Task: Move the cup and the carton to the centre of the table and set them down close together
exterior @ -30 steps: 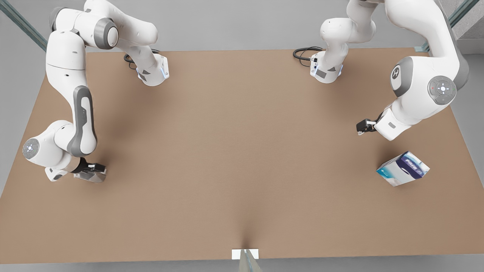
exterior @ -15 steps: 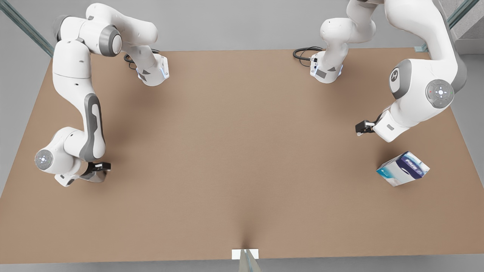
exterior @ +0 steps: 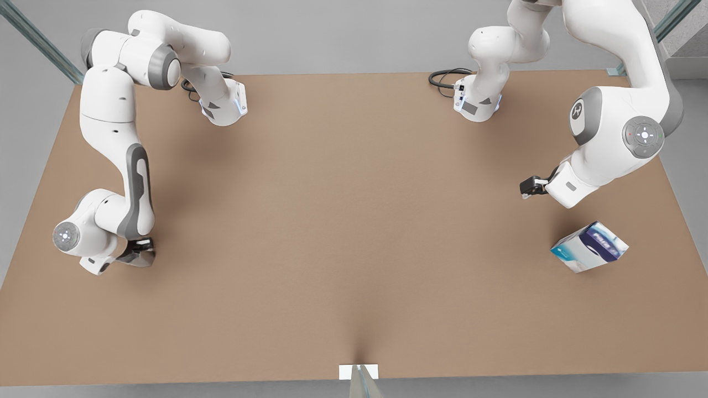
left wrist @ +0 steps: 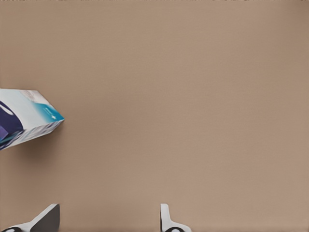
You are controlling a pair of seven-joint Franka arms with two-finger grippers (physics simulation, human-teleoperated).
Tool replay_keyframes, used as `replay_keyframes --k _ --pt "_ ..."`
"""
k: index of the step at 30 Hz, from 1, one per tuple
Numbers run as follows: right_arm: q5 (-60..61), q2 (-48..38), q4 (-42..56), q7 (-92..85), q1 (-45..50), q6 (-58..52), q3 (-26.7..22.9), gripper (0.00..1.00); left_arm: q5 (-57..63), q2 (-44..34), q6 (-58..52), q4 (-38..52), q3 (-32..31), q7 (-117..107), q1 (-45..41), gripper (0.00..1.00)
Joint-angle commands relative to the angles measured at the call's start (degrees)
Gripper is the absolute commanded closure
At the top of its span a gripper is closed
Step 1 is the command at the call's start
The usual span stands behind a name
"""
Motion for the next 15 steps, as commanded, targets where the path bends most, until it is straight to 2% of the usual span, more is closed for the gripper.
replay_keyframes --k 1,11,15 --pt "0.0 0.0 0.0 0.0 0.0 0.0 0.0 0.79 0.0 -0.1 0.0 0.0 0.0 0.0 0.0 0.00" --pt "1.4 -0.1 0.3 0.6 0.5 -1.1 -0.2 0.79 0.0 0.0 0.1 0.1 0.0 0.0 0.0 0.00" --pt "1.4 -0.3 2.2 2.7 0.6 -5.8 -0.5 0.79 0.0 -0.1 0.1 0.1 0.0 0.0 0.0 0.00"
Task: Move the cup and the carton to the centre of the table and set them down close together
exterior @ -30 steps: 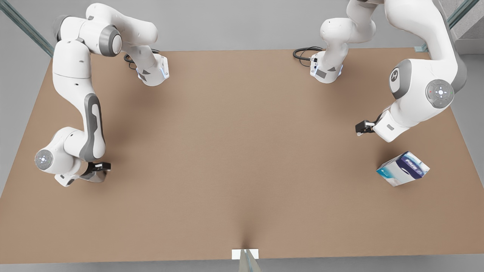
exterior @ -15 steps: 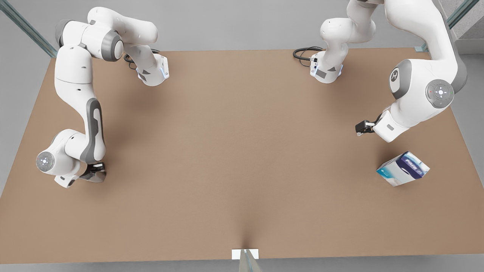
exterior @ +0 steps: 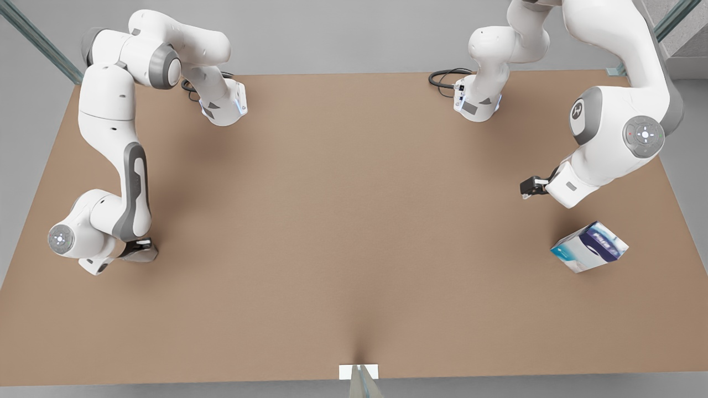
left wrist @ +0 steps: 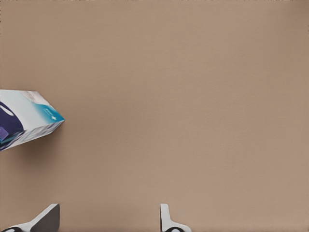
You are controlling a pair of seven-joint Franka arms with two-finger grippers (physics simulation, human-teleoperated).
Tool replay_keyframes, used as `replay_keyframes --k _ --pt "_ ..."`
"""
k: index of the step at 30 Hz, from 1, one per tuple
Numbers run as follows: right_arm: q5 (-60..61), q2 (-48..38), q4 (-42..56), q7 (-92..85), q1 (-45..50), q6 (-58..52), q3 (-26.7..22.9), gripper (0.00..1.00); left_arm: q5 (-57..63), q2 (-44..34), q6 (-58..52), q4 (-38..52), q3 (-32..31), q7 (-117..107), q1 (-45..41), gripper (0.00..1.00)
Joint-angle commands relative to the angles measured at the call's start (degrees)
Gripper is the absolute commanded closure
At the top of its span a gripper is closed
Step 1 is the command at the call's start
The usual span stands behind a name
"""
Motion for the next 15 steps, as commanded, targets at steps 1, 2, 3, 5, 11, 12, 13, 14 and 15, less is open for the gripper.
replay_keyframes --k 1,2,3,5,11,12,13,14,15 --pt "-0.1 0.0 0.5 0.6 0.0 -0.7 0.0 0.79 0.0 0.0 0.0 0.0 0.0 0.0 0.0 0.00" --pt "-0.1 0.0 0.9 0.9 0.0 -1.0 0.0 0.79 0.0 0.0 0.0 0.0 0.0 0.0 0.0 0.00" --pt "-0.2 0.0 1.1 1.9 0.0 -1.7 0.2 0.79 0.0 0.0 0.0 0.0 0.1 0.1 0.0 0.00" --pt "-0.1 0.0 1.4 2.2 0.1 -1.8 0.2 0.79 0.0 -0.1 0.0 0.0 0.0 0.1 0.0 0.00" --pt "-0.2 -0.2 3.2 10.3 0.9 -5.1 0.9 0.79 0.0 -0.3 0.0 0.3 1.6 -3.1 0.0 0.00" --pt "-0.2 -0.3 4.6 12.1 1.0 -6.9 1.0 0.79 0.0 -0.4 0.0 0.3 2.2 -3.2 0.0 0.00" --pt "-0.2 -0.4 4.7 14.6 1.4 -7.5 1.8 0.79 0.0 -0.3 0.0 0.3 2.3 -3.2 0.0 0.00" --pt "-0.2 -0.6 6.0 18.2 1.7 -9.4 2.9 0.79 0.0 -0.4 -0.1 0.3 3.1 -3.2 0.0 0.00" --pt "-0.2 -0.8 6.4 20.2 1.7 -10.1 3.5 0.79 0.0 -0.4 -0.1 0.3 3.3 -3.1 0.0 0.00"
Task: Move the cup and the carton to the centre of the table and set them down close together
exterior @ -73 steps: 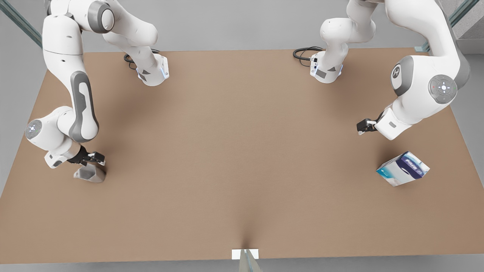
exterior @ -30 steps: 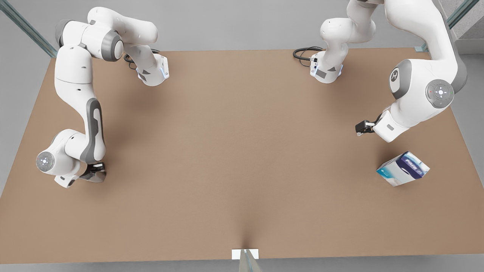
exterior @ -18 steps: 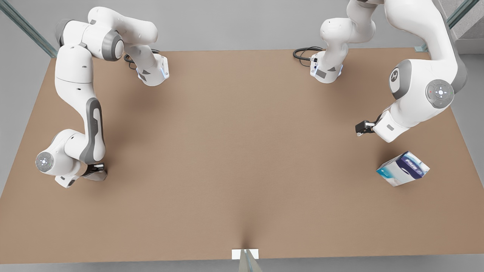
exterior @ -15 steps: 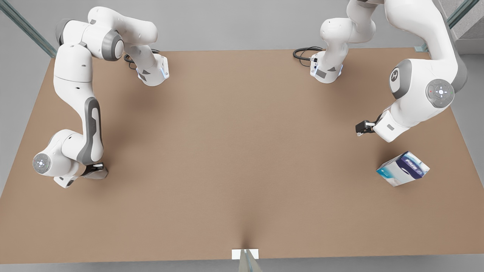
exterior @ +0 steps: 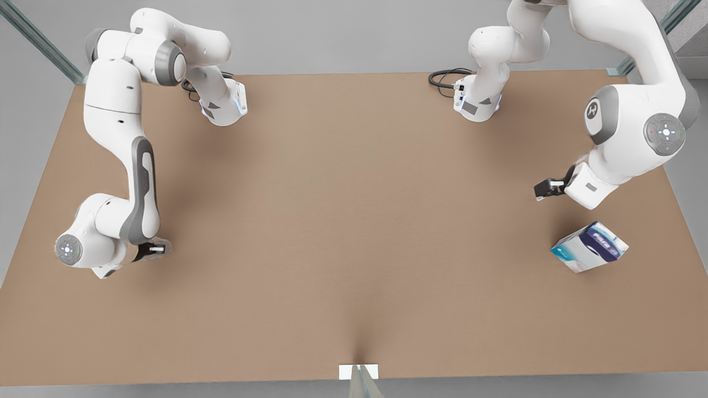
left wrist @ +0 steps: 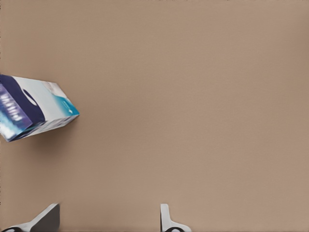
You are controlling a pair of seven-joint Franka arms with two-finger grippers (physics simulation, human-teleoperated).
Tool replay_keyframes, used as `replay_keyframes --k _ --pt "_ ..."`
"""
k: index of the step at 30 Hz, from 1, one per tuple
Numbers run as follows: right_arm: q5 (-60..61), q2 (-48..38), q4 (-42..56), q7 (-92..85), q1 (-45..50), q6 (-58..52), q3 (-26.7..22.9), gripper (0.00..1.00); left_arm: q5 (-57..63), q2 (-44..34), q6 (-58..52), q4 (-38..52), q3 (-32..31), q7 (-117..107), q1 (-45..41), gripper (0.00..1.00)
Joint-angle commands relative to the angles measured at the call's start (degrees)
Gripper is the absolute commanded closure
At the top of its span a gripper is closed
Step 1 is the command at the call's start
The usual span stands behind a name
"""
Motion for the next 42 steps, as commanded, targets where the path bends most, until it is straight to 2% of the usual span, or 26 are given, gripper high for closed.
replay_keyframes --k 1,5,7,11,15,17,20,24,27,31,33,35,42 --pt "-0.2 0.0 0.9 1.9 -0.1 -0.8 0.6 0.79 0.0 0.0 0.0 -0.1 0.5 0.1 0.3 0.00" --pt "-0.6 -0.1 5.6 15.2 0.2 -1.5 7.8 0.79 0.0 0.2 0.3 -0.1 1.5 0.1 0.3 0.00" --pt "-3.2 1.7 10.2 26.1 0.2 -0.8 14.2 0.79 -0.5 1.9 1.0 0.6 4.3 -2.1 0.3 0.00" --pt "-2.8 8.4 22.2 37.3 7.4 1.4 16.3 0.79 -0.7 7.7 1.5 7.7 12.5 -4.2 0.8 0.00" --pt "-4.9 22.5 43.1 51.3 15.9 4.5 14.6 0.79 -3.9 13.3 10.0 8.8 13.5 -19.5 2.5 0.00" --pt "-4.4 28.3 49.5 55.0 18.8 10.2 16.5 0.79 -4.3 16.5 10.9 10.8 13.9 -25.3 4.3 0.00" --pt "-4.2 29.4 50.6 54.9 18.9 20.9 23.2 0.79 -7.2 17.7 11.6 9.8 13.9 -26.1 5.1 0.00" --pt "-4.2 29.4 51.7 54.7 19.4 22.0 28.0 0.79 -7.4 19.8 14.8 8.5 13.9 -25.9 7.4 0.00" --pt "-4.2 29.8 52.4 55.0 20.7 23.9 28.1 0.79 -7.6 20.3 16.2 6.1 13.9 -28.9 8.7 0.00" --pt "-4.2 30.1 52.0 55.0 21.5 21.0 28.1 0.79 -7.6 21.3 17.0 5.7 13.9 -28.3 9.2 0.00" --pt "-3.9 30.6 52.0 54.7 20.8 20.3 28.1 0.79 -7.0 21.4 17.2 5.6 13.9 -21.0 9.2 0.00" --pt "4.1 31.5 52.0 54.3 19.7 18.1 27.9 0.79 -7.0 21.9 17.4 5.6 13.9 -20.8 9.2 0.00" --pt "6.4 33.8 52.0 54.0 19.2 18.8 28.1 0.79 -7.0 22.8 17.4 5.5 13.9 -21.5 9.2 0.00"
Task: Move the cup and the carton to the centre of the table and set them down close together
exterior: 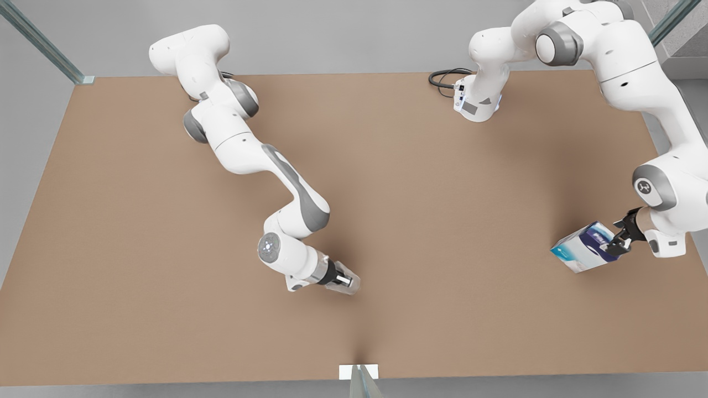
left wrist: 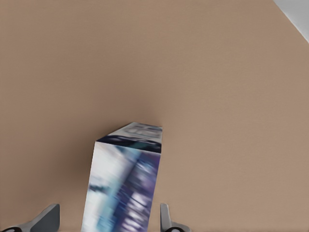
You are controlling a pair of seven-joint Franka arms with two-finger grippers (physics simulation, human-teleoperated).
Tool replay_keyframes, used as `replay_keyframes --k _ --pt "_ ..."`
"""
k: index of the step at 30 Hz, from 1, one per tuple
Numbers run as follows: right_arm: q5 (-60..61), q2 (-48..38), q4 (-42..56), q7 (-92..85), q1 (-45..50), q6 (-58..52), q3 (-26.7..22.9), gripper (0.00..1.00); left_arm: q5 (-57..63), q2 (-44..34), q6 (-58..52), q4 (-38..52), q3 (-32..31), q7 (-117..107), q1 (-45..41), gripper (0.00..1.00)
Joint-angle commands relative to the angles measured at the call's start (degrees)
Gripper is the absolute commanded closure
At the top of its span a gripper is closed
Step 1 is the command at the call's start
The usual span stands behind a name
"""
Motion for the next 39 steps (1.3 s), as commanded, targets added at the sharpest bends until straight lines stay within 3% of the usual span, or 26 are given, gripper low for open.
replay_keyframes --k 1,4,6,7,17,19,20,23,26,27,28,31,37,39 --pt "-0.4 0.0 -0.1 0.1 0.0 -0.3 0.0 0.79 0.1 0.0 0.0 0.0 0.0 0.0 0.0 0.00" --pt "-0.6 -0.1 -0.3 -0.6 0.1 -3.1 -0.2 0.79 0.1 0.7 0.0 0.0 -0.1 0.0 0.0 0.00" --pt "-0.6 -0.2 -0.3 -0.6 0.1 -4.2 -0.3 0.03 0.1 1.2 -0.2 0.0 -0.1 0.0 0.0 0.00" --pt "-0.6 -0.2 -0.3 -0.6 0.1 -3.9 -0.3 0.00 0.1 1.4 -0.3 0.0 -0.2 0.0 0.0 0.00" --pt "-1.6 -0.3 0.0 -1.6 0.2 -0.5 -0.4 0.00 0.1 1.7 -0.8 0.0 -0.4 0.6 0.0 0.00" --pt "-2.8 -3.8 0.0 -0.8 -0.7 -9.8 -0.6 0.00 0.1 2.5 -0.5 0.0 -0.4 0.6 0.0 0.00" --pt "-4.5 -6.9 -0.3 -0.8 -3.2 -16.8 -0.5 0.00 0.1 3.1 -0.4 0.0 -0.4 0.6 0.0 0.00" --pt "-6.3 -21.2 -8.6 -6.7 -9.0 -30.8 -7.3 0.00 0.0 4.3 -0.1 0.1 -0.5 0.4 0.0 0.00" --pt "-13.9 -46.8 -36.5 -23.8 -21.0 -33.3 -6.9 0.00 -0.1 4.8 2.2 0.1 -0.5 0.0 0.0 0.00" --pt "-14.2 -53.4 -42.8 -30.7 -26.4 -34.8 -6.3 0.00 -0.2 4.8 2.2 0.1 -0.5 -0.1 0.0 0.05" --pt "-15.5 -57.2 -44.4 -34.4 -31.3 -38.6 -4.1 0.00 -0.4 4.7 2.1 0.2 -0.5 -0.3 0.0 0.31" --pt "-18.5 -64.2 -49.1 -39.7 -37.5 -43.0 0.0 0.00 -0.4 4.7 2.0 0.3 -0.5 -0.4 0.0 0.47" --pt "-16.4 -68.4 -55.4 -38.6 -36.8 -31.4 3.0 0.00 -0.5 -1.5 -4.2 0.4 -4.1 -11.5 -1.4 0.41" --pt "-13.7 -68.6 -54.8 -38.7 -36.8 -31.4 3.2 0.00 -0.6 -5.0 -10.5 0.1 -7.3 -32.8 -11.1 0.40"
